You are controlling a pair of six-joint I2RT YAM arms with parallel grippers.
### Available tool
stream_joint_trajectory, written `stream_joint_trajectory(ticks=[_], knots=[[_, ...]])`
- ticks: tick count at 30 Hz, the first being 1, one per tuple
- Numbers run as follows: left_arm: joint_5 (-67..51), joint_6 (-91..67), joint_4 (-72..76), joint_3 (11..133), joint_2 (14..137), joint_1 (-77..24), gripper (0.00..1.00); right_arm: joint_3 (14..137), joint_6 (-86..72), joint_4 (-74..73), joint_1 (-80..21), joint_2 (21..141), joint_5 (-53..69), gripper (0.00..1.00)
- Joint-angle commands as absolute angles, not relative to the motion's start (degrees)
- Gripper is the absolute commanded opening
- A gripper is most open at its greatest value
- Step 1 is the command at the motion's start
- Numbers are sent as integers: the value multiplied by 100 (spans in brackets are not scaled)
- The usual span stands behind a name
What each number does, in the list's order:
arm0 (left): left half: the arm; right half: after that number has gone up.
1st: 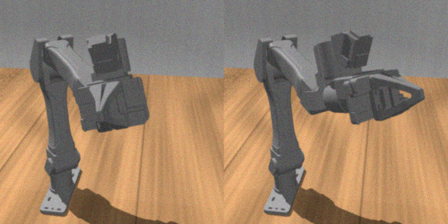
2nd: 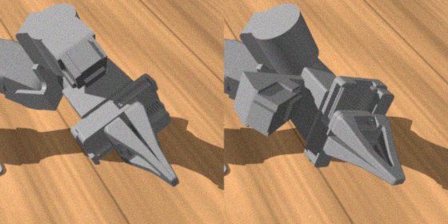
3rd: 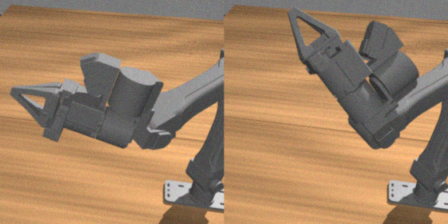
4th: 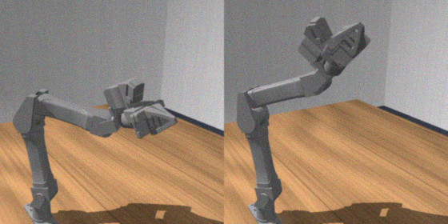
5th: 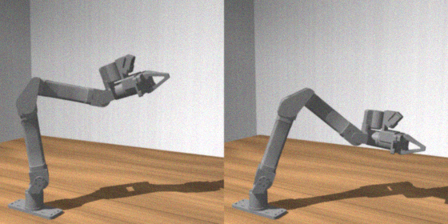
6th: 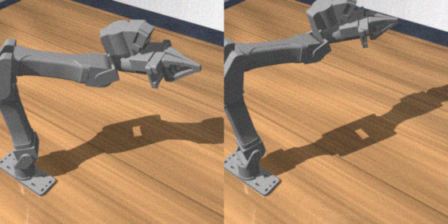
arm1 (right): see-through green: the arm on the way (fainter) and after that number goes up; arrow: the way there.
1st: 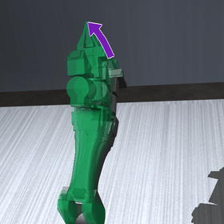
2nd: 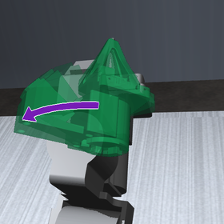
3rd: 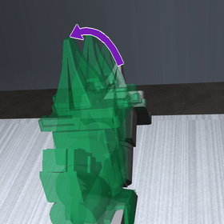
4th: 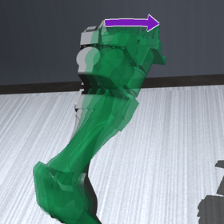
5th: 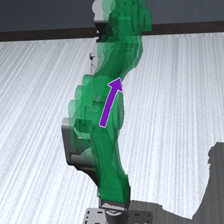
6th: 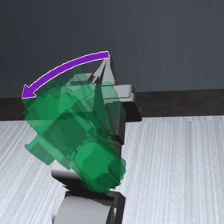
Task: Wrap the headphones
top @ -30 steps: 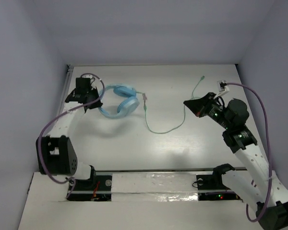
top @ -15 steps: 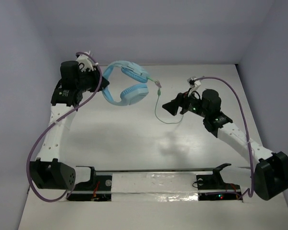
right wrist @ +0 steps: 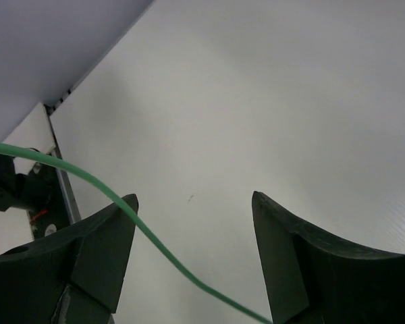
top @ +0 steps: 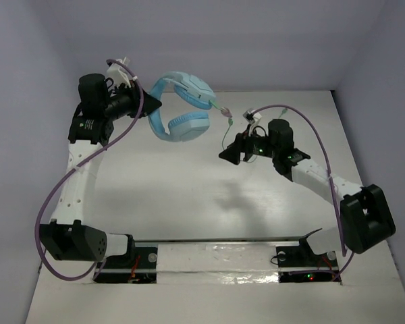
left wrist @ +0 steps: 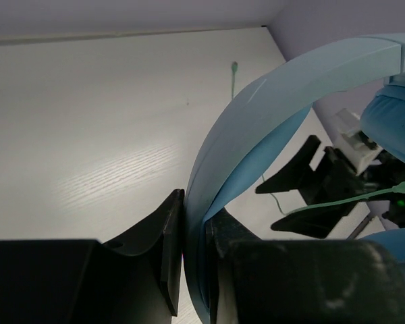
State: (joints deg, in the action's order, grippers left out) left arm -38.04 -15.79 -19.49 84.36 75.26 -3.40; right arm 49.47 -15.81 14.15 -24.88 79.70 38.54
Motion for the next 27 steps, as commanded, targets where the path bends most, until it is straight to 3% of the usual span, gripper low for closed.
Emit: stream_joint_trajectory(ticks=[1,9,15,27], knots=[[-4456,-2153,-1143,8798,7471,-343,0,5422,-1126,1337,-2522,8217,3745,74],[-5053,-3274,-178,8922,7418,-37,0,5344,-1124,1703,-2522,8516,3165,66],[-5413,-4191,737,8729,7436,422,0,5211,-1160,1925,-2522,8499,2611,66],[-5555,-4824,1115,8894,7277,606,0,5827,-1151,2153,-2364,9394,3120,66]])
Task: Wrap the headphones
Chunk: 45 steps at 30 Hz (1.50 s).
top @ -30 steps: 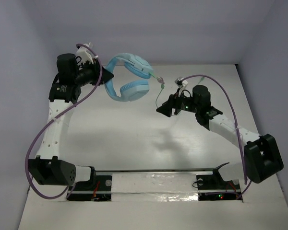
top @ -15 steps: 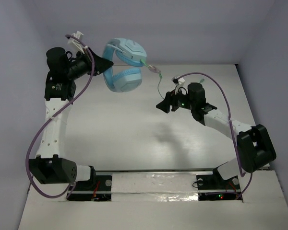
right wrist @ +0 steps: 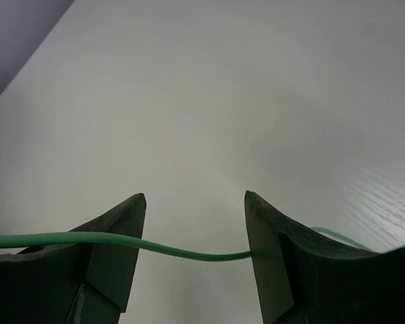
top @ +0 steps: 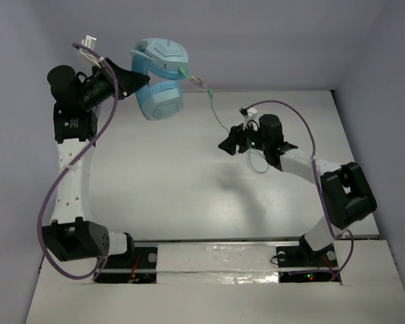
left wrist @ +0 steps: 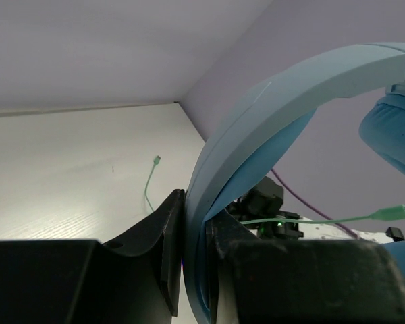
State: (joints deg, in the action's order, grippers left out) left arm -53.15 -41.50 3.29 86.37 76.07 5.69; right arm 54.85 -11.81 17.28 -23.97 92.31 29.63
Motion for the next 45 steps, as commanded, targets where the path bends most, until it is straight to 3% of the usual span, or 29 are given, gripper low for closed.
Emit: stream_joint_trajectory(ticks=[1,3,5,6,9,16,26,32,45], knots=[[-5563,-4860,1134,8895,7277,606,0,5845,-1195,2214,-2364,9448,3120,66],[-5625,-4983,1308,8834,7225,606,0,5941,-1239,2363,-2364,9527,3077,63],[-5651,-5194,1519,8772,7207,606,0,6055,-1274,2312,-2364,9694,2980,54],[-5617,-5290,1634,8632,7172,606,0,6056,-1353,2468,-2364,9738,2953,43],[-5398,-5826,2275,8019,7041,606,0,6003,-1695,2846,-2443,9817,3006,26],[-3378,-6460,3164,6189,6768,-227,0,6205,-2116,2312,-3734,9747,1637,4],[-172,-6707,3595,4685,6355,-957,0,6336,-2690,1092,-4640,9791,440,0],[1323,-5375,2867,4939,6328,-1564,0,6627,-2339,-148,-5553,9407,-183,0],[3488,-3200,1319,5730,7136,-2697,0,7091,-1907,-2432,-6056,8051,-1239,0]])
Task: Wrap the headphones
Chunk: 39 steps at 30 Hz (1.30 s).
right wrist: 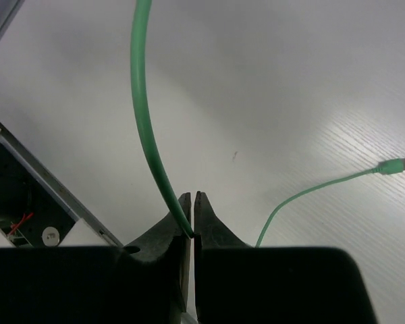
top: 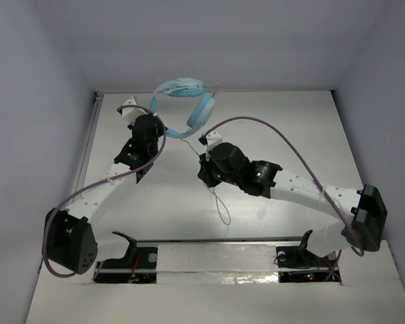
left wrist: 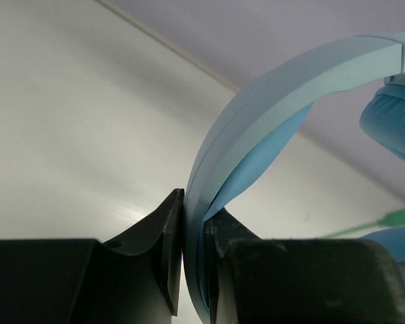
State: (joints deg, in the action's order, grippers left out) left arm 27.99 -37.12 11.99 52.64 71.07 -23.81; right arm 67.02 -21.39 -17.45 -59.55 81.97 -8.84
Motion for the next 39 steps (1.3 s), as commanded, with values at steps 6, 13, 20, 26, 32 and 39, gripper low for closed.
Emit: stream_joint_trajectory(ticks=[6,13,20,26,32,39], knots=[[3630,-2496,917,5800,7400,-3313,0,7698,-1539,-3127,-6056,7814,-1966,0],[3393,-1855,-34,6116,7462,-3866,0,8490,-1037,-3910,-6056,7769,-3311,0],[1876,-1398,-984,6214,7374,-3867,0,8719,-590,-3955,-6003,7787,-4087,0],[1205,-775,-1617,6372,7172,-3920,0,8614,-317,-3701,-5775,7867,-4499,7],[388,-334,-1714,6302,6891,-3920,0,8569,-123,-3471,-5415,7971,-4482,13],[-658,-290,-1731,6433,6636,-3920,0,8376,-105,-3155,-5107,8191,-4079,13]])
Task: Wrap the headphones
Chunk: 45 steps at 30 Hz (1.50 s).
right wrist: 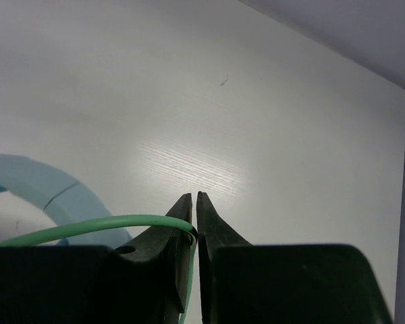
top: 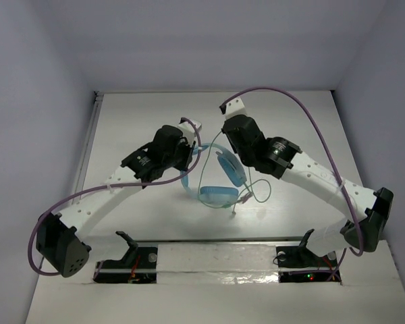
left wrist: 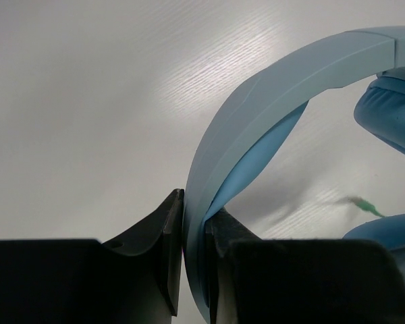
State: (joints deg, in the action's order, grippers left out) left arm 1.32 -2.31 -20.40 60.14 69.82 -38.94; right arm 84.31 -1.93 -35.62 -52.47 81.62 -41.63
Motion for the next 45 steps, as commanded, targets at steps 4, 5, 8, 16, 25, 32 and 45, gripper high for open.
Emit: stream_joint_trajectory(ticks=[4,5,8,16,25,32,45], knots=[[-1081,-220,-1819,6635,6530,-3920,0,8332,-175,-3094,-4948,8323,-3850,13],[-881,-272,-1837,6662,6513,-3920,0,8297,-219,-3076,-4948,8297,-3858,13],[-573,-342,-1863,6697,6425,-3920,0,8060,-412,-2936,-4948,8122,-3867,12],[-634,-264,-1889,6820,6363,-3656,0,7471,-834,-2575,-4896,7709,-4026,11],[-878,-88,-1986,6786,6425,-3524,0,7190,-1037,-2418,-4553,7365,-3692,24],[-714,-272,-2012,6601,6038,-3313,0,7172,-1116,-2180,-4026,7471,-3533,24],[-1150,-290,-1681,6153,5933,-3208,0,7822,-1415,-2267,-3120,7769,-2425,49]])
